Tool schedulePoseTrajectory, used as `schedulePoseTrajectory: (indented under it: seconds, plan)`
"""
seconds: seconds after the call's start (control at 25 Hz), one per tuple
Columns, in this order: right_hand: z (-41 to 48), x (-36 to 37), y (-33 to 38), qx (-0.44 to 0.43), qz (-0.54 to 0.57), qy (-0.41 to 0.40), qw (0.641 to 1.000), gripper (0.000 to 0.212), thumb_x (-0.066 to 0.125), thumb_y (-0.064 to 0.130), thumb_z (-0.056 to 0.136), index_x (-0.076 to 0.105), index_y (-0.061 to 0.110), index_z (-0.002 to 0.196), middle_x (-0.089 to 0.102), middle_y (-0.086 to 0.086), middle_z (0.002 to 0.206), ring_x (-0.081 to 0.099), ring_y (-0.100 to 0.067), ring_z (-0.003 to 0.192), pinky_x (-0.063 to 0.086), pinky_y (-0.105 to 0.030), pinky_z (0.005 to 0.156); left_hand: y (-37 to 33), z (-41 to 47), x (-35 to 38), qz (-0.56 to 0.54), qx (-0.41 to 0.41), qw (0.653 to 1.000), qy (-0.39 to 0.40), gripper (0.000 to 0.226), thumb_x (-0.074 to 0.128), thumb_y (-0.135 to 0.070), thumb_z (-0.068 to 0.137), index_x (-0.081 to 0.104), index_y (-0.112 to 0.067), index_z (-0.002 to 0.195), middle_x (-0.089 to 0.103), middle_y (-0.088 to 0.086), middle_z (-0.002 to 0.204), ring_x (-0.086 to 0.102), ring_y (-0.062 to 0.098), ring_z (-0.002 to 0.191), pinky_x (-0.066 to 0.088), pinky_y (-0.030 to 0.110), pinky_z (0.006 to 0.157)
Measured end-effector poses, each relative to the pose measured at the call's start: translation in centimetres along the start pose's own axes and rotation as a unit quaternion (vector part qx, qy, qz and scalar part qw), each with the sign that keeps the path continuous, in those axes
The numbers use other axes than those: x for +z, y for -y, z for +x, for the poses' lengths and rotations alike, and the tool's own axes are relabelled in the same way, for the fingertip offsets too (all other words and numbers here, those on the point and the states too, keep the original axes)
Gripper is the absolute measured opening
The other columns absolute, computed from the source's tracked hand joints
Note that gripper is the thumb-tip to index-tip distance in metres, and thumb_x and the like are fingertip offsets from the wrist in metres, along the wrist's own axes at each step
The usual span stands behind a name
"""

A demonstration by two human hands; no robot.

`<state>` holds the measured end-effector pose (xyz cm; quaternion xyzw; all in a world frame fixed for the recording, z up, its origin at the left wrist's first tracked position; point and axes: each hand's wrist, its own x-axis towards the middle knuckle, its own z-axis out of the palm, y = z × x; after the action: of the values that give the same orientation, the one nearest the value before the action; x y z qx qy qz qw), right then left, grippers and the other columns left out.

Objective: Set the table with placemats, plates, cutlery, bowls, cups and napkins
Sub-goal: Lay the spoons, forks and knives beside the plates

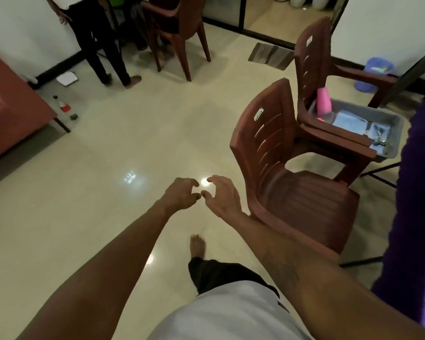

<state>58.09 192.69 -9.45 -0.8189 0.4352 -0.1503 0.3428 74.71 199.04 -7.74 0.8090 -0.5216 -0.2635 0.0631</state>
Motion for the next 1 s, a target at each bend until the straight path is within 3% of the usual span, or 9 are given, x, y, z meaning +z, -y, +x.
schedulePoseTrajectory:
  seconds: [0.2, 0.4, 0.68, 0.88, 1.0]
  plan:
    - [11.6, 0.9, 2.3, 0.051, 0.001, -0.013, 0.999, 0.051, 0.072, 0.033, 0.092, 0.060, 0.018, 0.138, 0.052, -0.002, 0.151, 0.038, -0.017, 0.147, 0.035, -0.038, 0.119, 2.9, 11.8, -6.7, 0.060, 0.047, 0.995, 0.057, 0.054, 0.070, -0.038, 0.094, 0.057, -0.015, 0.141, 0.067, 0.008, 0.132, 0.056, 0.027, 0.130, 0.048, 0.042, 0.106]
    - [23.4, -0.7, 5.1, 0.056, 0.012, -0.054, 0.997, 0.052, 0.070, 0.023, 0.091, 0.058, 0.015, 0.141, 0.048, -0.003, 0.155, 0.032, -0.017, 0.151, 0.032, -0.038, 0.122, 2.7, 23.7, -13.5, 0.087, 0.119, 0.988, 0.041, 0.059, 0.068, -0.041, 0.096, 0.056, -0.009, 0.144, 0.066, 0.011, 0.135, 0.058, 0.031, 0.129, 0.048, 0.041, 0.106]
    - [38.4, -5.5, 1.6, 0.141, -0.003, -0.161, 0.977, 0.050, 0.071, 0.024, 0.093, 0.058, 0.014, 0.141, 0.050, -0.004, 0.153, 0.036, -0.018, 0.148, 0.033, -0.035, 0.120, -1.5, 42.7, -19.4, 0.088, 0.255, 0.959, 0.084, 0.060, 0.070, -0.033, 0.094, 0.053, -0.008, 0.145, 0.060, 0.011, 0.144, 0.053, 0.032, 0.136, 0.043, 0.043, 0.111]
    - [46.8, -11.0, -0.9, 0.182, -0.011, -0.317, 0.931, 0.041, 0.074, 0.021, 0.090, 0.066, 0.011, 0.129, 0.063, -0.006, 0.137, 0.052, -0.023, 0.133, 0.040, -0.036, 0.114, -9.4, 53.6, -24.7, 0.048, 0.401, 0.910, 0.096, 0.049, 0.070, -0.028, 0.096, 0.059, -0.009, 0.140, 0.067, 0.010, 0.135, 0.062, 0.030, 0.125, 0.048, 0.037, 0.107]
    - [49.8, -15.4, -2.5, 0.225, 0.006, -0.435, 0.872, 0.034, 0.075, 0.023, 0.089, 0.069, 0.013, 0.121, 0.068, -0.003, 0.125, 0.058, -0.022, 0.122, 0.035, -0.023, 0.109, -15.9, 59.9, -28.1, -0.003, 0.494, 0.869, 0.000, 0.035, 0.068, -0.027, 0.098, 0.068, -0.009, 0.128, 0.073, 0.010, 0.125, 0.069, 0.029, 0.114, 0.049, 0.034, 0.100]
